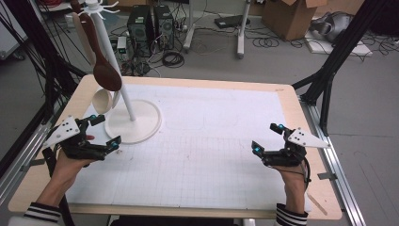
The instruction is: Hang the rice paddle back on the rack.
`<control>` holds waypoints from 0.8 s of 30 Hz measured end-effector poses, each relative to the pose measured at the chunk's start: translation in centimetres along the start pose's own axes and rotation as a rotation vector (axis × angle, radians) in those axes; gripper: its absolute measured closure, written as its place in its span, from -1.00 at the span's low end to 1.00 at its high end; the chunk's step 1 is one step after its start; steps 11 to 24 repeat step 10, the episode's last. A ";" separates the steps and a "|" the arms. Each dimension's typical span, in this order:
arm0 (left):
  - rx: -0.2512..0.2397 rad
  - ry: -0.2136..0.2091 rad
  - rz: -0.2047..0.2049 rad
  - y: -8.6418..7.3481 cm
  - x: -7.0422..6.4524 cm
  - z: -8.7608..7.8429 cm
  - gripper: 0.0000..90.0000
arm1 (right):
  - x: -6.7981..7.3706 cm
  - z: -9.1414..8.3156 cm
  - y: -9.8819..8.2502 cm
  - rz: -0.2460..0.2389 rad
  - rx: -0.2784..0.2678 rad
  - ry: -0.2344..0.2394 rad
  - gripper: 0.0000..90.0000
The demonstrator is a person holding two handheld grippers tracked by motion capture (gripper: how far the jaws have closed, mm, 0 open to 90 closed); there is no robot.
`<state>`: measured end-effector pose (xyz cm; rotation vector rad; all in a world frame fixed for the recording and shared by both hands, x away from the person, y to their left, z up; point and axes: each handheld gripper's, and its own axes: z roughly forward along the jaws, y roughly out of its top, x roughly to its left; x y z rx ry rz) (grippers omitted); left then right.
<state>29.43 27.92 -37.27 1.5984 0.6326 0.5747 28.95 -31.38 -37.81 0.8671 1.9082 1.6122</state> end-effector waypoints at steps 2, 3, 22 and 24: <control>0.002 0.007 -0.004 -0.1 0.0 -0.1 -0.96 | 0.0 0.1 0.0 -0.007 -0.001 -0.001 -1.00; 0.005 0.008 -0.005 -0.1 0.0 -0.1 -0.96 | 0.0 0.2 0.0 -0.006 0.003 0.002 -1.00; 0.013 0.013 0.001 -0.1 0.0 -0.1 -0.96 | 0.0 0.4 -0.1 -0.008 0.017 0.001 -1.00; 0.013 0.013 0.001 -0.1 0.0 -0.1 -0.96 | 0.0 0.4 -0.1 -0.008 0.017 0.001 -1.00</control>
